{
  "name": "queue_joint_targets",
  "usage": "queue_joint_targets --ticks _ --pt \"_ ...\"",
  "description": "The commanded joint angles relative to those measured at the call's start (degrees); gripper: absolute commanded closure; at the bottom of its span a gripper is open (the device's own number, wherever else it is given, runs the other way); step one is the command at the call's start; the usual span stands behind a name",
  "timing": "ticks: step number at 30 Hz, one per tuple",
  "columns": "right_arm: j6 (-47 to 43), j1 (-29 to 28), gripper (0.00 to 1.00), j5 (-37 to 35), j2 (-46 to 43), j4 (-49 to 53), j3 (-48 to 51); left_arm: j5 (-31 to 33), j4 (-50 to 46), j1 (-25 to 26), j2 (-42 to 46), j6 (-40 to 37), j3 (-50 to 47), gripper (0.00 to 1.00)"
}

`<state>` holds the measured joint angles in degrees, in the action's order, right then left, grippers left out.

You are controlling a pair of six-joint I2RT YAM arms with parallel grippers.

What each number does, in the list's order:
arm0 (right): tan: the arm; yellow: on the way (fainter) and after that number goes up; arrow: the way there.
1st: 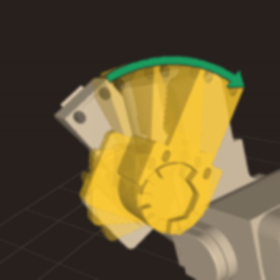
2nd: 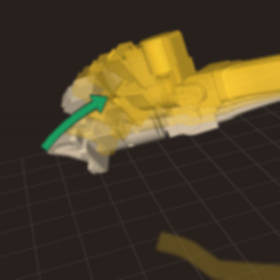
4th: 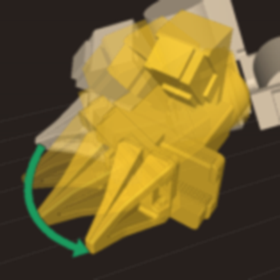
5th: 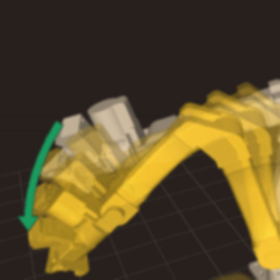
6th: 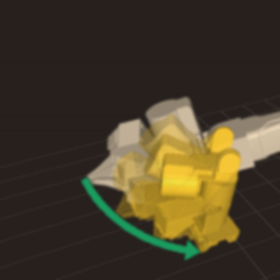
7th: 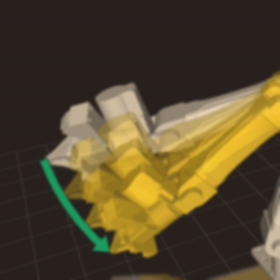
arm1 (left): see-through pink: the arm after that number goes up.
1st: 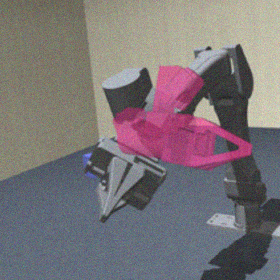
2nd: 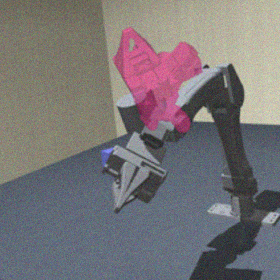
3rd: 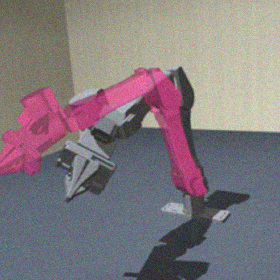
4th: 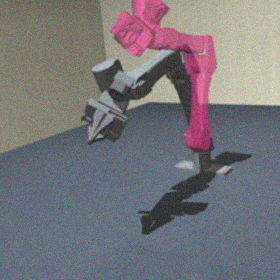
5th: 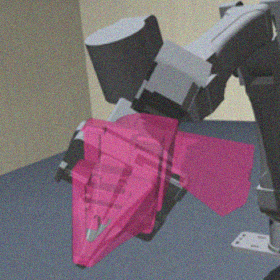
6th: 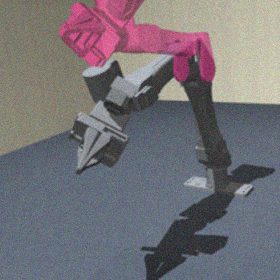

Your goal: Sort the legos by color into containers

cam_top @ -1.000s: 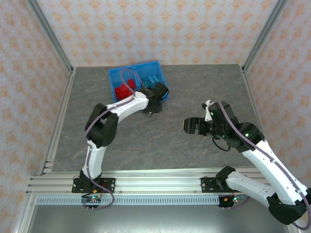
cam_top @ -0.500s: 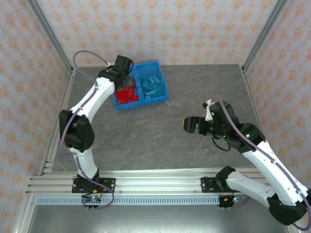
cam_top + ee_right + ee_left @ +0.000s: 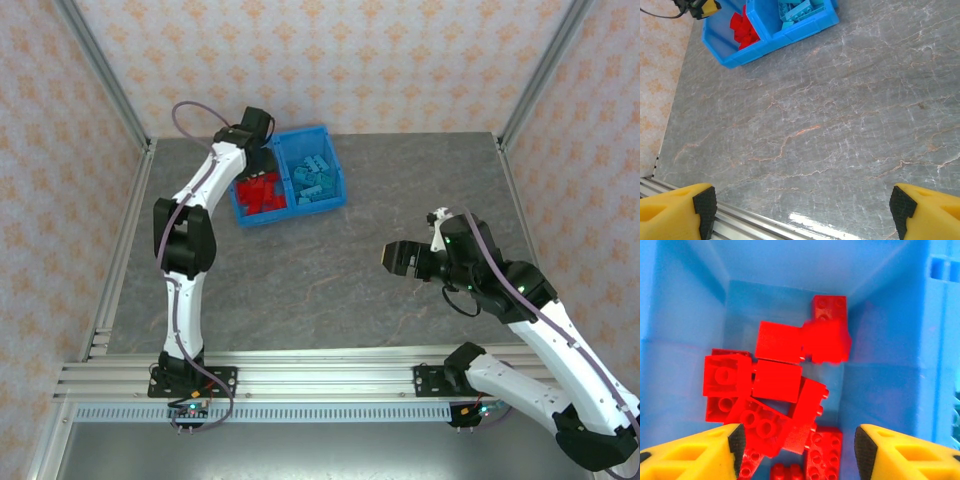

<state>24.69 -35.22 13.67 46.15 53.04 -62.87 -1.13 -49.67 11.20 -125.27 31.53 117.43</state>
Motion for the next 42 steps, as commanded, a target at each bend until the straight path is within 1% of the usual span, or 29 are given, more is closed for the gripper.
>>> queue_joint_targets --ticks 1,3,6,8,10,13,15,17,18,20,22,26,28,29,30,31,32,33,34,35,36,37,38,39,40,41,42 --pt "0.75 -0.3 0.09 -5.49 -0.86 0.83 -0.25 -2.65 1.66 0.31 10.2 0.11 -5.04 0.35" --pt "0.37 -0.24 0.08 -10.33 -1.85 -0.25 1.32 -3.07 4.99 0.89 17.4 0.02 -11.42 0.32" --pt "0.02 -0.2 0.04 -20.28 -4.13 -3.31 5.48 -3.4 9.8 2.11 29.23 -0.61 -21.7 0.27" --pt "-0.56 -0.14 0.0 -27.8 -5.41 -6.51 9.29 -3.19 12.83 3.26 37.5 -4.02 -28.7 0.21" --pt "-1.44 0.05 0.01 -34.03 -5.72 -10.29 13.25 -3.18 15.5 4.2 44.82 -6.72 -35.13 0.15" --pt "-5.7 0.75 0.01 -42.2 -4.44 -17.22 18.57 -2.68 17.99 5.44 54.83 -11.3 -44.07 0.09" --pt "-8.81 2.26 0.01 -47.15 -2.44 -22.04 21.49 -0.63 18.2 5.92 60.29 -13.14 -49.29 0.05" --pt "-12.94 5.9 0.01 -49.89 0.64 -28.93 24.78 1.81 18.18 5.94 65.9 -14.15 -54.99 0.01" --pt "-13.89 8.4 0.01 -49.74 2.5 -31.66 25.72 3.16 18.28 5.94 67.97 -14.24 -57.49 0.0" --pt "-15.08 16.28 0.01 -45.44 7.75 -38.35 27.71 6.29 19.02 5.94 72.5 -14.22 -63.38 0.0" --pt "-16.31 21.27 0.01 -42.8 13.21 -46.94 29.91 7.86 21.64 5.94 76.09 -15.27 -69.07 0.0" --pt "-19.29 24.75 0.01 -43.43 26.19 -64.34 31.56 8.17 28.42 5.92 83.38 -19.09 -79.03 0.0" --pt "-19.99 26.33 0.01 -41.24 31.76 -72.14 32.19 10.76 29.65 5.94 85.9 -20.55 -81.5 0.0" --pt "-20.16 26.83 0.01 -40.94 34.68 -78.01 33.17 12.73 29.42 5.94 86.8 -20.86 -82.32 0.0" --pt "-22.79 27.13 0.01 -40.82 37.03 -80.72 31.72 15.16 29.2 5.94 87.59 -21.13 -83.13 0.0" --pt "-23.59 27.23 0.01 -41.29 38.1 -78.84 30.0 16.84 29.02 5.94 88.25 -21.59 -83.74 0.0" --pt "-24.71 27.61 0.01 -40.88 40.01 -87.09 33.04 17.57 29.08 5.94 88.78 -22.22 -84.39 0.0" --pt "-25.76 28.69 0.01 -38.1 41.22 -94.59 35.52 18.02 29.52 5.94 89.41 -22.92 -85.22 0.0" --pt "-25.62 28.85 0.01 -34.05 39.58 -89.62 34.68 17.99 30.01 5.86 89.96 -23.8 -86.17 0.0" --pt "-25.41 30.02 0.01 -30.58 39.7 -91.5 35.89 18.21 30.38 5.84 90.47 -24.53 -87.04 0.0" --pt "-24.95 31.93 0.01 -25.67 40.01 -95.41 38.47 18.88 30.6 5.9 90.87 -24.76 -87.79 0.0" --pt "-24.14 33.59 0.01 -23.74 41.8 -103.66 41.64 20.18 31.23 5.84 91.2 -24.79 -88.87 0.0" --pt "-24.27 33.7 0.01 -23.52 42.15 -105.96 42.21 21.99 32.22 5.81 91.47 -24.72 -90.22 0.0" --pt "-23.9 33.66 0.01 -23.58 40.37 -100.27 40.69 23.68 33.4 5.83 91.68 -24.52 -91.47 0.0" --pt "-23.85 33.66 0.01 -23.58 40.36 -98.28 40.14 25.38 35.08 5.85 91.89 -24.38 -93.01 0.0" --pt "-24.32 33.65 0.01 -23.51 41.56 -102.72 41.17 26.49 37.41 5.81 91.85 -24.29 -94.6 0.0" --pt "-24.3 33.55 0.01 -23.62 41.04 -101.85 41.02 27.11 39.85 5.74 91.72 -24.32 -96.07 0.0"
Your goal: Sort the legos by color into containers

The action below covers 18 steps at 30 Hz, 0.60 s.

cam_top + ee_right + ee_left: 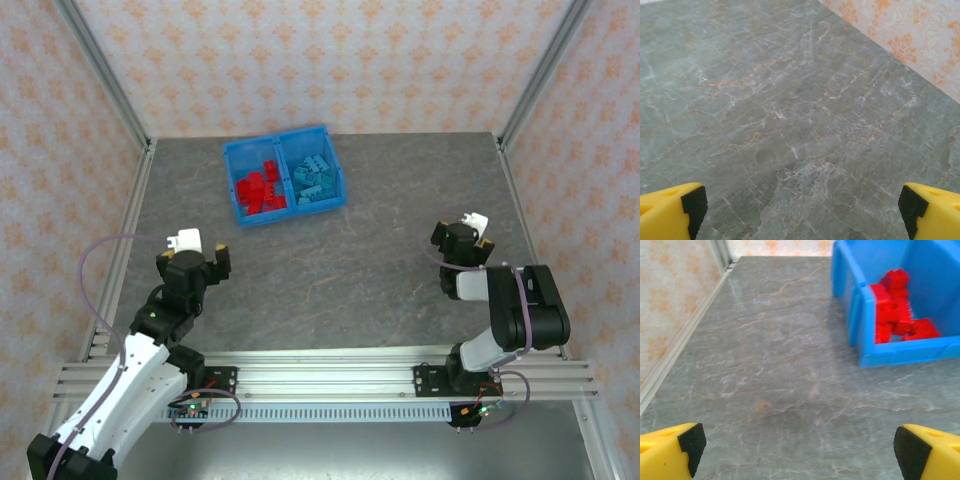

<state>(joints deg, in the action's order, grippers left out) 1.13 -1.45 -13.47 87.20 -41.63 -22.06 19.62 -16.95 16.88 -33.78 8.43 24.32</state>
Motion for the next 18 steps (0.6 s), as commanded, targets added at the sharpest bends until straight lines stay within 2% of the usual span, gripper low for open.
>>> queue_joint_targets --ticks 1,5,9,14,18 --pt "-0.61 -0.61 0.01 2.15 -1.01 -3.86 -0.58 7.19 10.2 0.01 -0.31 -1.69 -4.51 0.0" --pt "-1.1 -1.62 0.01 -0.22 -0.2 -5.45 -0.41 8.88 19.64 -0.57 -5.98 -3.29 -7.47 0.0" --pt "-1.13 -1.81 0.01 -0.32 -0.35 -4.96 -0.59 4.73 36.46 -2.02 -14.84 -6.38 -11.85 0.0" --pt "-1.13 -1.8 0.01 -0.27 -0.31 -4.89 -0.61 -0.39 52.22 -6.01 -28.8 -12.31 -10.41 0.0" --pt "-1.13 -1.8 0.01 -0.26 -0.31 -4.95 -0.62 -7.75 62.31 -9.35 -38.32 -12.12 -8.52 0.0"
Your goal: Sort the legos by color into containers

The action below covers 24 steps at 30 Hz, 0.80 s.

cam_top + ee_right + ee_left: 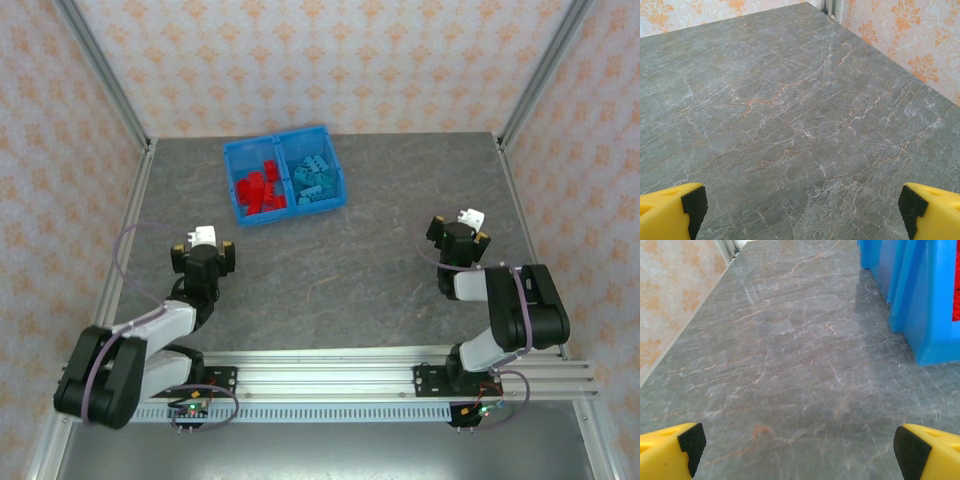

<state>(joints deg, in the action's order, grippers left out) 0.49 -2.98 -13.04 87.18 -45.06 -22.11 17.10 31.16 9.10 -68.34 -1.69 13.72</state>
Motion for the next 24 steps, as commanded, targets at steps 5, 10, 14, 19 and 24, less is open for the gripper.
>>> queue_joint_targets --ticks 5,10,14,19,24 --pt "-0.49 -0.27 0.01 -0.72 -0.33 -1.52 -0.57 -11.8 15.63 -4.14 -16.87 -1.82 8.17 0.0" --pt "-0.49 -0.27 0.01 -0.72 -0.26 -1.52 -0.57 -12.17 15.42 -6.73 -18.46 0.77 9.53 0.0" --pt "-0.49 -0.27 0.01 -0.68 -0.31 -1.57 -0.59 -13.1 10.33 -6.69 -17.31 0.62 11.26 0.0" --pt "-0.49 -0.27 0.01 -0.75 -0.29 -1.52 -0.57 -13.56 10.75 -6.73 -17.53 0.49 11.16 0.0" --pt "-0.49 -0.27 0.01 -0.67 -0.21 -1.44 -0.66 -13.5 10.64 -6.74 -17.44 0.5 11.16 0.0"
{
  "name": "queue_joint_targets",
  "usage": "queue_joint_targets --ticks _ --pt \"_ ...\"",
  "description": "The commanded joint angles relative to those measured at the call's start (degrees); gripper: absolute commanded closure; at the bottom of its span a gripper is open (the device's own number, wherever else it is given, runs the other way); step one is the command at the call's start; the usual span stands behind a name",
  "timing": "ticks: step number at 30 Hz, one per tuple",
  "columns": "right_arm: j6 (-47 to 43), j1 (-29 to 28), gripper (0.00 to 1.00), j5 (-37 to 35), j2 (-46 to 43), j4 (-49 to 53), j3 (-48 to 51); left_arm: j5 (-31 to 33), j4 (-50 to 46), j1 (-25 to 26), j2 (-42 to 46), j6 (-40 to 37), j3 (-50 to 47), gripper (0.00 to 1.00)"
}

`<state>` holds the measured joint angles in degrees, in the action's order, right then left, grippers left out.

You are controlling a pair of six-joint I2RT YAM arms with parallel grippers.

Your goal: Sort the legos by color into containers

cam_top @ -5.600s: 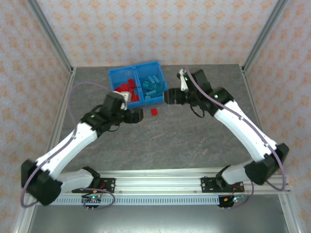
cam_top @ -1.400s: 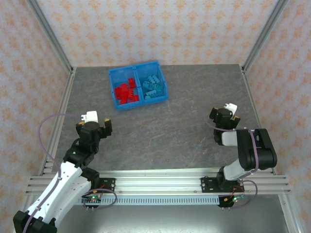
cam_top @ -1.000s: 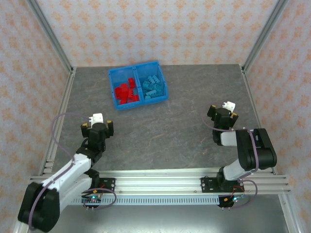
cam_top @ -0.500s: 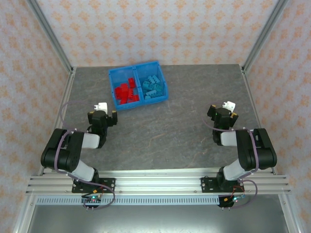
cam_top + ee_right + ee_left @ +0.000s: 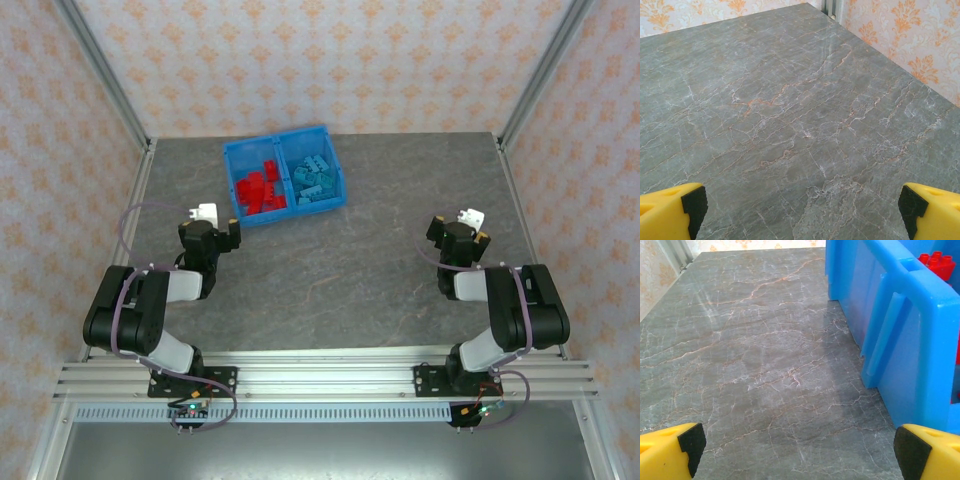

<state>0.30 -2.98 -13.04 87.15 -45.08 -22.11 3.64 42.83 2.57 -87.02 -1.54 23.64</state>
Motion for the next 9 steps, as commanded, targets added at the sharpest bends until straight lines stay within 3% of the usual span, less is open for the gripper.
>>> queue_joint_targets --ticks 1,9 --pt "-0.34 -0.27 0.01 -0.64 -0.12 -1.16 -0.82 -0.1 -1.08 -0.19 1.24 0.33 1.23 0.0" --pt "-0.33 -0.58 0.01 -1.32 -0.24 -1.85 -0.38 -0.11 -1.0 -0.2 1.24 0.36 1.23 0.0"
